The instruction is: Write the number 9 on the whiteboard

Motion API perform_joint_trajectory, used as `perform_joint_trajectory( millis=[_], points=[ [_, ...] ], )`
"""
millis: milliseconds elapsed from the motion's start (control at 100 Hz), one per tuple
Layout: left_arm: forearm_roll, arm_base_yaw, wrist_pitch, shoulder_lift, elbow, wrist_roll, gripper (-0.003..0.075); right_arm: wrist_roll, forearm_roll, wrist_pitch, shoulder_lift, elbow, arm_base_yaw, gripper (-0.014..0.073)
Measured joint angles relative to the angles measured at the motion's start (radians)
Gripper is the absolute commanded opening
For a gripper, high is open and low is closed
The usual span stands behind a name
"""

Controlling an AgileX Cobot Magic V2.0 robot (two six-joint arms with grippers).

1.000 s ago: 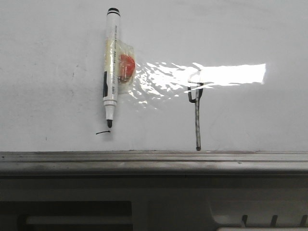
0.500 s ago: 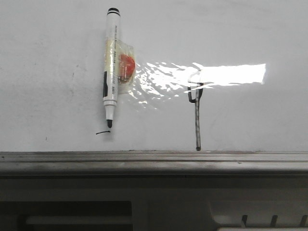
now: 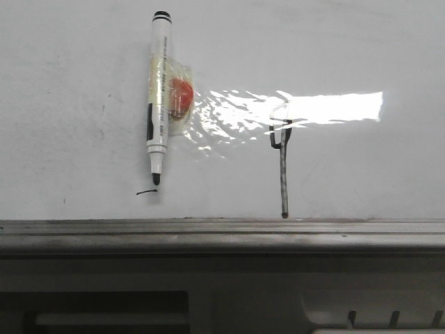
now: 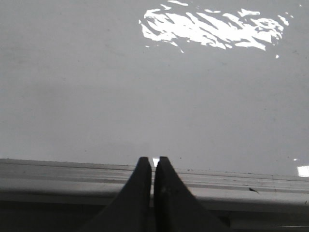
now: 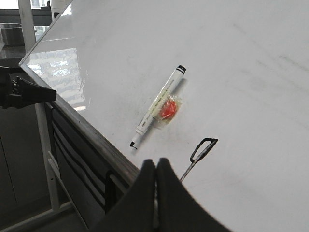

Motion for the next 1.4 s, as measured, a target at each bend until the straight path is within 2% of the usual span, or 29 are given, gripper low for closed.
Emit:
perform_joint_trajectory(
  millis=[420,480,530,600,730,790,840,950,1080,1400],
  points=[
    [0.000,0.000,0.000,0.000,0.000,-0.002,-0.0020,0.000,0.000,-0.004,0.000,0.004,0.000,-0.0069],
    [0.000,0.000,0.000,0.000,0.000,-0.002,-0.0020,0.002,-0.039,-0.010,0.000,0.015,-0.005,-0.0069],
    [0.000,0.000,0.000,0.000,0.000,-0.004,-0.0020,0.023,-0.130,-0.032,-0.002,0.035,-0.016,-0.0069],
    [0.000,0.000,0.000,0.000,0.000,-0.004,-0.0020,0.146,-0.266,-0.085,-0.003,0.083,-0.058,-0.0069],
    [0.000,0.000,0.000,0.000,0.000,-0.004,-0.0020,0.576,-0.571,-0.206,-0.004,0.196,-0.211,-0.0069],
    [0.000,0.000,0.000,0.000,0.000,-0.004,-0.0020,0.727,-0.690,-0.189,-0.011,0.214,-0.301,-0.0069],
    [0.000,0.000,0.000,0.000,0.000,-0.004,-0.0020,0.790,-0.760,-0.159,-0.023,0.214,-0.365,-0.0069],
    [0.000,0.000,0.000,0.000,0.000,-0.004,-0.0020,0.845,-0.820,-0.064,-0.063,0.214,-0.472,-0.0069],
    [-0.002,0.000,0.000,0.000,0.000,-0.005,-0.0020,0.860,-0.835,0.099,-0.125,0.214,-0.523,-0.0069],
    [-0.002,0.000,0.001,0.000,0.000,-0.006,-0.0020,0.862,-0.839,0.114,-0.132,0.212,-0.529,-0.0069]
  ],
)
